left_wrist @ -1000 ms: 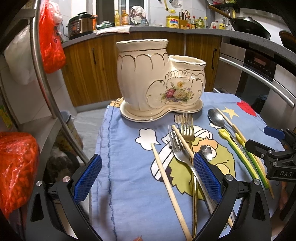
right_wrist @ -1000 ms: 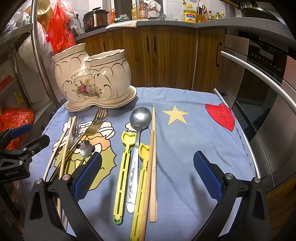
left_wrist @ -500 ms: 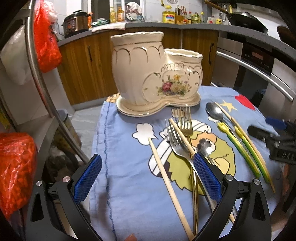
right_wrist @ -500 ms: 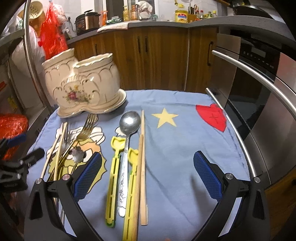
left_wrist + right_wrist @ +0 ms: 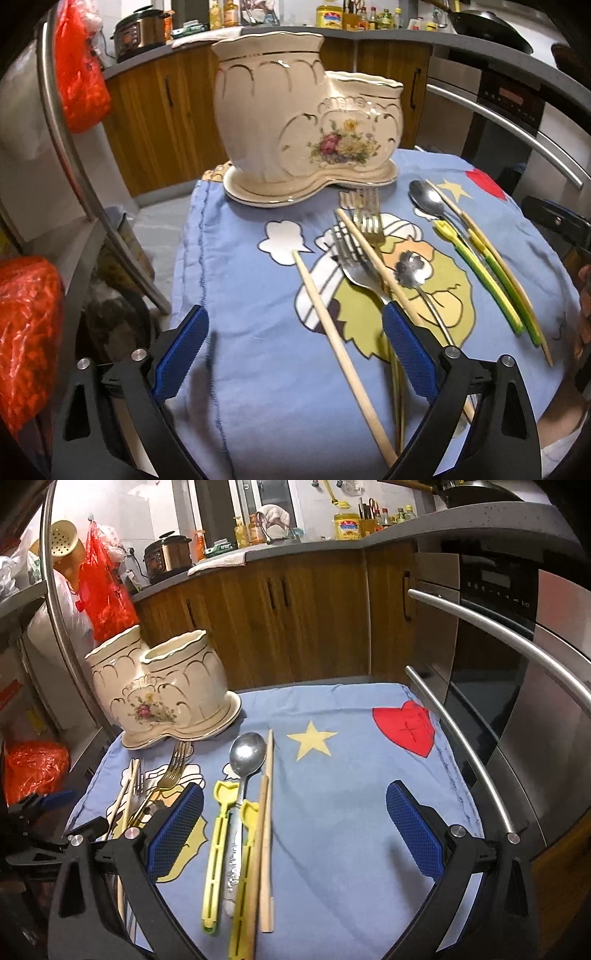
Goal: Organize utensils
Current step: 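Close the left tool on a wooden chopstick while the right tool grasps another chopstick, then lift both chopsticks and carry them over the ceramic holder's pots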
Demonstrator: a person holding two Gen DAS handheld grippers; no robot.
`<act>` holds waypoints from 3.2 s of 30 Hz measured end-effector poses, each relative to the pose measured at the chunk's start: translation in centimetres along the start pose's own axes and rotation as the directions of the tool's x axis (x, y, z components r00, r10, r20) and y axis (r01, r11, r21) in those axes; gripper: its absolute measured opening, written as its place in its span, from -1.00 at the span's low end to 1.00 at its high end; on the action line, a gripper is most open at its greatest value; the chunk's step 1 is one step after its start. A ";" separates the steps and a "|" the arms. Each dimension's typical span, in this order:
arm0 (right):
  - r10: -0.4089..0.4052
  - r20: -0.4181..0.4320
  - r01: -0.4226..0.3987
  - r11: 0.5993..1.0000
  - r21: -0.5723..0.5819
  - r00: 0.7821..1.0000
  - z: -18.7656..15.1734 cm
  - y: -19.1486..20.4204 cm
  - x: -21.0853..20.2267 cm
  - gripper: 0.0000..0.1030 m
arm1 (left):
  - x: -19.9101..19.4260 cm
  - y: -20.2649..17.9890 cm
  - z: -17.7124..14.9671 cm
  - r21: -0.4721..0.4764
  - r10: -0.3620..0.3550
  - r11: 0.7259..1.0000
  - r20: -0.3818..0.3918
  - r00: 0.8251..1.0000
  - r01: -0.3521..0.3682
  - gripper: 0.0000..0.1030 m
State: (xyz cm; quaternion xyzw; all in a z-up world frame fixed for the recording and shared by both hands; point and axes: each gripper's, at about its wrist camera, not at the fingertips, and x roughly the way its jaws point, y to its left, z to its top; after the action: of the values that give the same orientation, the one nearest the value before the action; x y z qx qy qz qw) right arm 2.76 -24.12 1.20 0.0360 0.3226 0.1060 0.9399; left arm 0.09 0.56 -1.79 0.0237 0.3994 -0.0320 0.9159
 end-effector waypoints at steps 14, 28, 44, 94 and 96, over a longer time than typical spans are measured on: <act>0.025 -0.112 -0.039 0.992 -0.122 0.993 -1.5 0.6 0.8 0.52 | -0.2 -2.5 -1.6 0.104 -0.013 0.994 -0.062 0.998 0.019 -0.10; 0.069 -0.193 -0.111 0.970 -0.216 0.979 -3.2 3.3 1.0 -0.58 | 0.0 -1.0 -1.4 0.071 -0.004 0.997 -0.061 0.998 0.009 -0.81; 0.046 -0.221 -0.091 0.976 -0.195 0.974 -2.9 3.1 2.5 -0.79 | 0.0 -1.3 -1.3 0.073 -0.024 0.997 -0.059 0.998 0.029 -0.85; 0.384 0.258 -0.398 0.917 0.003 0.886 19.5 8.2 5.6 -0.91 | -4.3 6.8 20.2 -0.064 -0.221 0.955 0.493 0.842 0.289 -0.88; 0.377 0.286 -0.396 0.918 0.008 0.881 19.9 8.5 6.6 -0.91 | -3.2 6.7 20.8 -0.071 -0.205 0.958 0.505 0.839 0.277 -0.88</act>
State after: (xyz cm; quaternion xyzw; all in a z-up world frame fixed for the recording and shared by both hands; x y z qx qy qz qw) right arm 18.56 -14.37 14.08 0.1452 0.1766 0.2746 0.9340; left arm 13.60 5.89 14.79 -0.1006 0.1540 -0.1238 0.9751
